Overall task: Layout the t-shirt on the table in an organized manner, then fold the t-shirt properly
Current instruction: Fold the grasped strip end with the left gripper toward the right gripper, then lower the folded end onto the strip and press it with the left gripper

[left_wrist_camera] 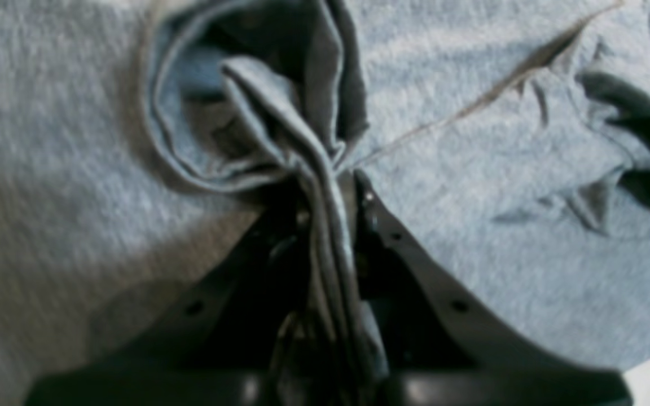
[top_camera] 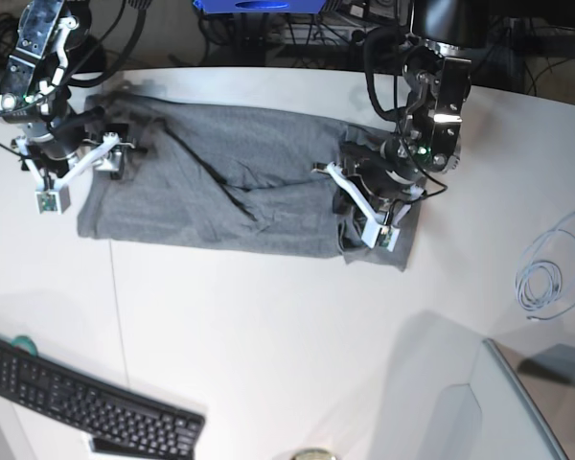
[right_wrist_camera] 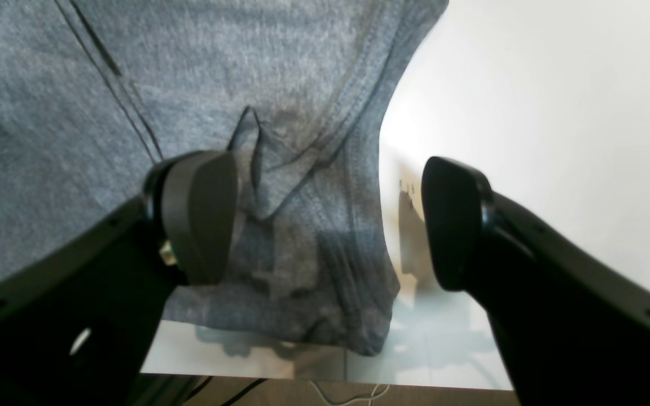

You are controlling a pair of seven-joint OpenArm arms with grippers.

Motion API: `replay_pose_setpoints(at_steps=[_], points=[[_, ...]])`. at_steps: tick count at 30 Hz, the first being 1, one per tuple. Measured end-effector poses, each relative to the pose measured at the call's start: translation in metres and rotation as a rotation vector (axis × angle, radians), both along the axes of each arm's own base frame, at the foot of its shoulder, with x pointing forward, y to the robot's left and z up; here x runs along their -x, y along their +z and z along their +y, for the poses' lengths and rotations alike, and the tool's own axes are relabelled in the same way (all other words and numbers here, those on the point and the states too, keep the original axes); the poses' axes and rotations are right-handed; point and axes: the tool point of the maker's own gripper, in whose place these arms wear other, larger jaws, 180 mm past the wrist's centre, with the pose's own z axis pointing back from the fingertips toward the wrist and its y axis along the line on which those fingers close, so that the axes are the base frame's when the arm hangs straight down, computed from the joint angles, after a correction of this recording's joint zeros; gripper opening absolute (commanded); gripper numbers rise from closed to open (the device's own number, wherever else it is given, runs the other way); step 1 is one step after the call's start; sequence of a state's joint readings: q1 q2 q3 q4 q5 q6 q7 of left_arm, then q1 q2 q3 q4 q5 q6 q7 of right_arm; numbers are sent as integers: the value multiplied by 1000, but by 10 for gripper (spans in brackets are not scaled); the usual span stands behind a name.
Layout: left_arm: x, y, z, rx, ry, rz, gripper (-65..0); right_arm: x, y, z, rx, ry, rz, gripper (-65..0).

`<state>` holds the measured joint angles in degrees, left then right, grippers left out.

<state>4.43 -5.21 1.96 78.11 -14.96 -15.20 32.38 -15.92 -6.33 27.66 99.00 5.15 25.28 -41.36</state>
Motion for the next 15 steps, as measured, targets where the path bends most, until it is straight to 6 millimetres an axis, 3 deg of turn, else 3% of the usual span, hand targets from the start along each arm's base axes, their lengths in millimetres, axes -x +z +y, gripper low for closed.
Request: replay_pose_setpoints(at_steps=[7, 15], points=[[-10, 26, -6, 4, -16, -65, -650, 0, 0, 0, 0, 0, 2, -170], [-14, 28, -12, -3, -31, -32, -650, 0, 0, 0, 0, 1, 1, -170]])
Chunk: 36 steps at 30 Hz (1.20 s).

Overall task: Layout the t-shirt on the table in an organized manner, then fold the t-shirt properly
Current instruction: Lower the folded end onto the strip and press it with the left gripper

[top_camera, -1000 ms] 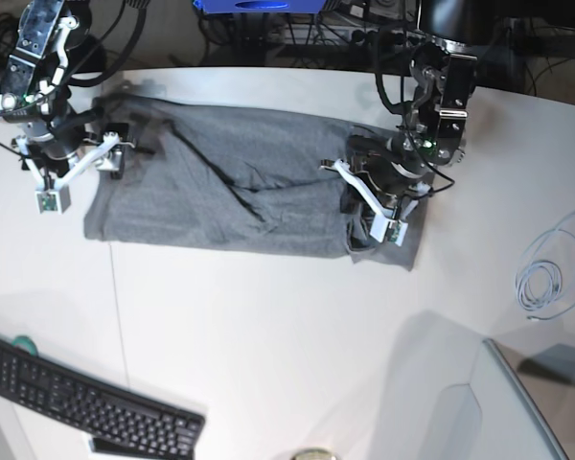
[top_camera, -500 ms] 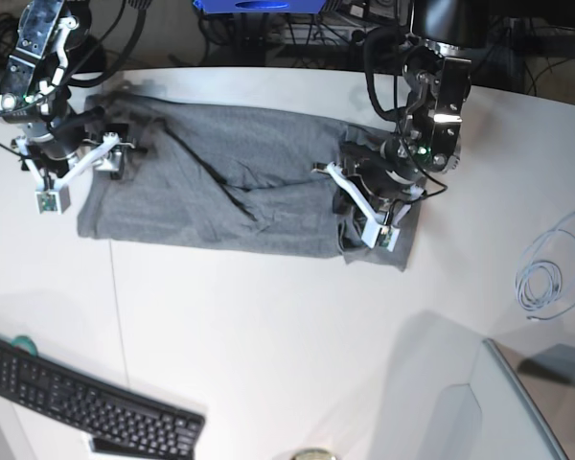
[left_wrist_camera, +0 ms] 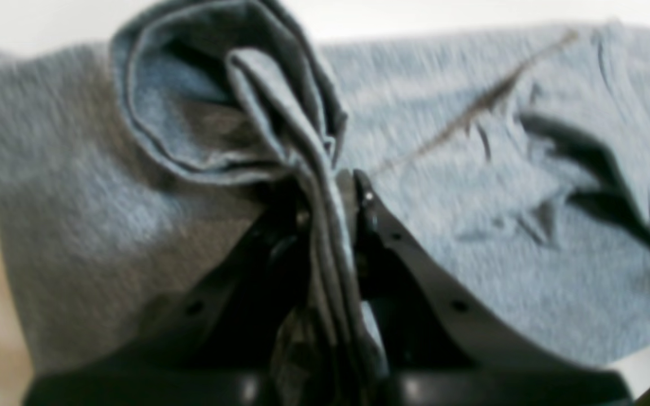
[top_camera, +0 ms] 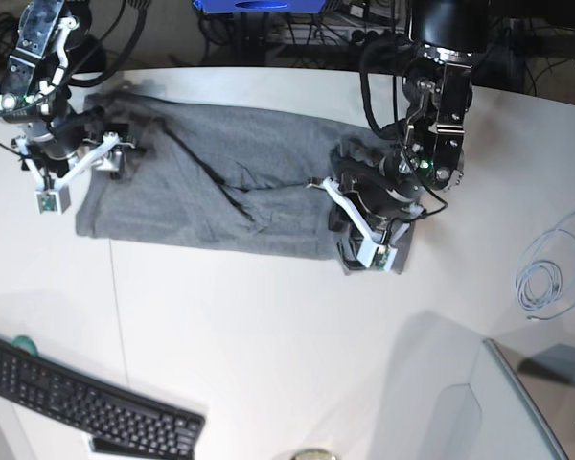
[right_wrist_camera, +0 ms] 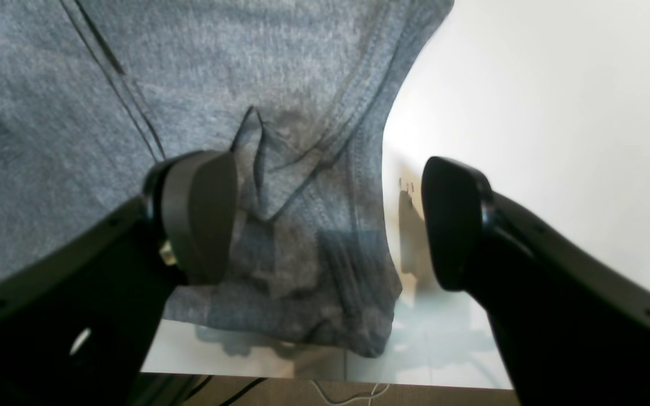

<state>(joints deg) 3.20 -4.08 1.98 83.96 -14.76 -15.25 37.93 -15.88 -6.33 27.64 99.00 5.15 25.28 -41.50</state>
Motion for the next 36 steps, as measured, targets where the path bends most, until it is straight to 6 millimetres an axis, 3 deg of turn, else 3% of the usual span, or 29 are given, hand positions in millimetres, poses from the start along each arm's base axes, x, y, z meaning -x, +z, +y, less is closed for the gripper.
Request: replay_pose_setpoints(at_steps=[11, 18, 36], points=[[4, 0, -23, 14, -56, 5, -650, 0, 0, 0, 0, 0, 1, -170], [14, -13, -20, -4, -63, 69, -650, 0, 0, 0, 0, 0, 1, -170], [18, -16, -20, -2, -63, 77, -650, 0, 0, 0, 0, 0, 1, -170]])
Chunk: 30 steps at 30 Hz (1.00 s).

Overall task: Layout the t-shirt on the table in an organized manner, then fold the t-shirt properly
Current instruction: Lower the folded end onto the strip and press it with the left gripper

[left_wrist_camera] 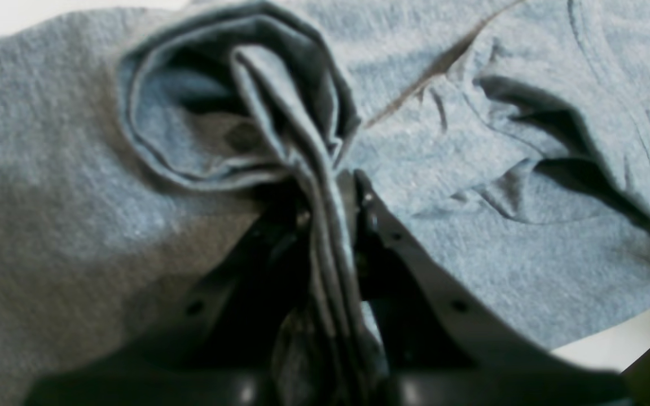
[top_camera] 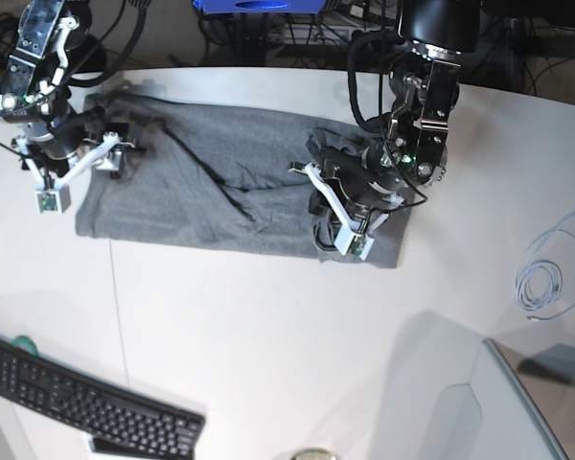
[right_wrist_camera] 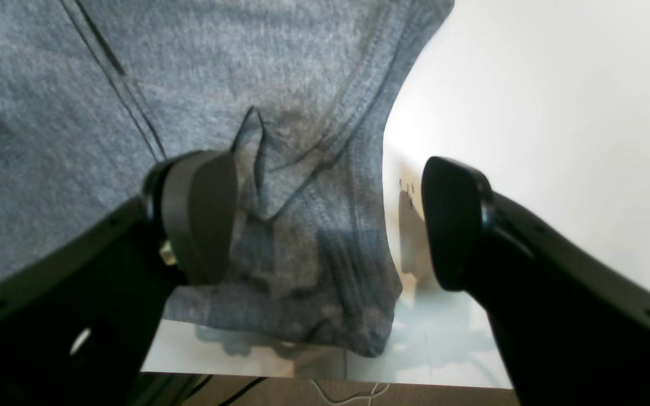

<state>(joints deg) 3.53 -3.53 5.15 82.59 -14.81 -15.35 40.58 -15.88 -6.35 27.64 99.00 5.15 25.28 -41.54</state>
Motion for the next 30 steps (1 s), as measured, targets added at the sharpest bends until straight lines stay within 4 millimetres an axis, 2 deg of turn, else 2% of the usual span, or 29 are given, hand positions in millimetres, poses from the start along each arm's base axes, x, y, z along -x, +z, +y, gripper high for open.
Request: replay_pose_setpoints(at_steps=[7, 14, 23, 26, 30], points=[[1, -1, 0, 0, 0, 3, -650, -3, 1, 0, -3, 0, -6, -170], [1, -1, 0, 0, 0, 3, -650, 3, -17, 6, -35, -3, 44, -170], [3, -2, 1, -3, -2, 6, -650, -6, -13, 6, -35, -3, 21, -170], [7, -4, -6, -16, -45, 9, -532, -8, -12, 6, -35, -3, 20, -170], [23, -9, -29, -42, -176, 20, -359, -10, -12, 7, -37, -3, 17, -170]])
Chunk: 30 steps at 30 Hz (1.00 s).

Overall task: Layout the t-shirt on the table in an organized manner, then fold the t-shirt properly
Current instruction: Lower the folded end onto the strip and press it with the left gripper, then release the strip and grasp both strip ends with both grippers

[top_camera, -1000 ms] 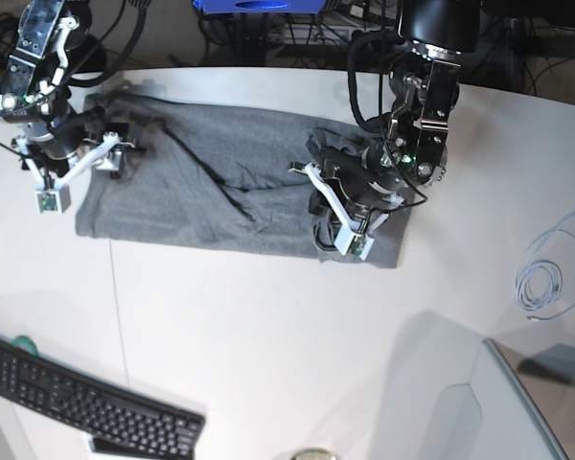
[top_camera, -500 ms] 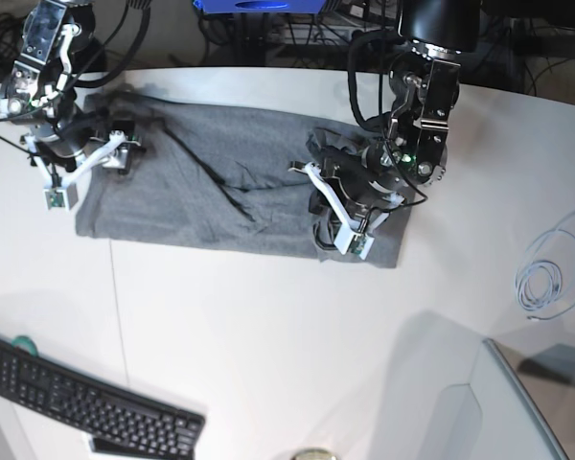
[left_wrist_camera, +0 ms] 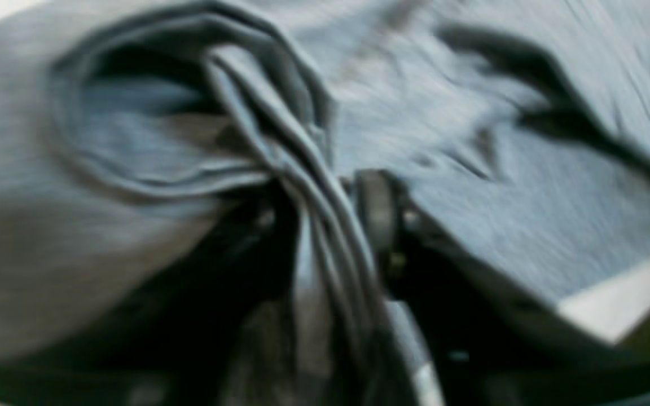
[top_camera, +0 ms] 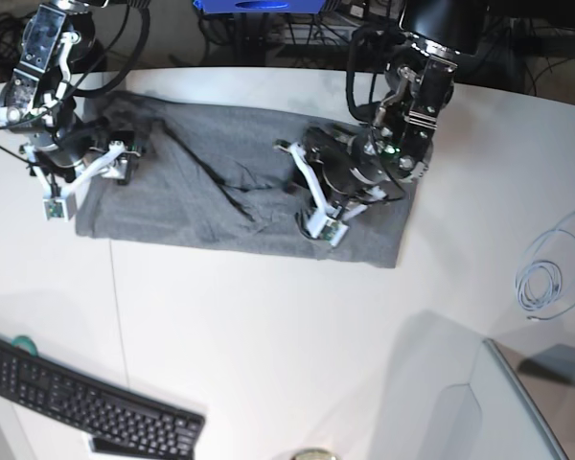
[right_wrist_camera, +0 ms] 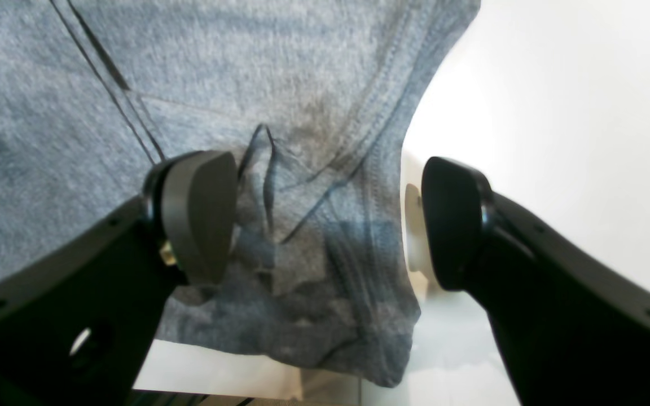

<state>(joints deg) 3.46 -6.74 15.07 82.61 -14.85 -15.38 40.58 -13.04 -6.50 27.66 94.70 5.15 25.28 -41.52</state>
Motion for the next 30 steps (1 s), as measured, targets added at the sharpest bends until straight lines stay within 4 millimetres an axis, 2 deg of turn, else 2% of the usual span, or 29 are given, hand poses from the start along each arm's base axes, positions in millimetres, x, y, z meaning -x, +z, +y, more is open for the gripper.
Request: replay_pose_setpoints(at_steps=[3, 6, 10, 16, 18, 20, 21, 26, 27, 29, 30], points=[[2, 0, -6, 5, -17, 1, -263, 0, 0, 0, 0, 0, 1, -170], [0, 2, -7, 8, -16, -3, -221, 0, 0, 0, 0, 0, 1, -170], [-1, 6, -16, 27, -15, -6, -216, 0, 0, 0, 0, 0, 1, -170], [1, 36, -54, 92, -91, -78, -222, -6, 3, 0, 0, -1, -17, -170], [1, 48, -49, 100, -92, -115, -222, -7, 4, 0, -1, -3, -20, -170], [-3, 55, -21, 83, -42, -144, -224, -6, 5, -4, 5, -11, -21, -168], [-7, 52, 5, 52, 12, -146, -225, -6, 7, -7, 7, -20, -29, -164], [-10, 38, 161, -108, 401, -114, -229, -19, 29, -25, -127, -147, -145, -161], [-9, 38, 186, -120, 467, -112, -245, -23, 36, -31, -166, -180, -176, -161], [-3, 39, 229, -155, 535, -114, -347, -26, 44, -44, -263, -244, -216, -161], [0, 39, 239, -150, 517, -113, -426, -25, 43, -50, -306, -266, -210, -161]])
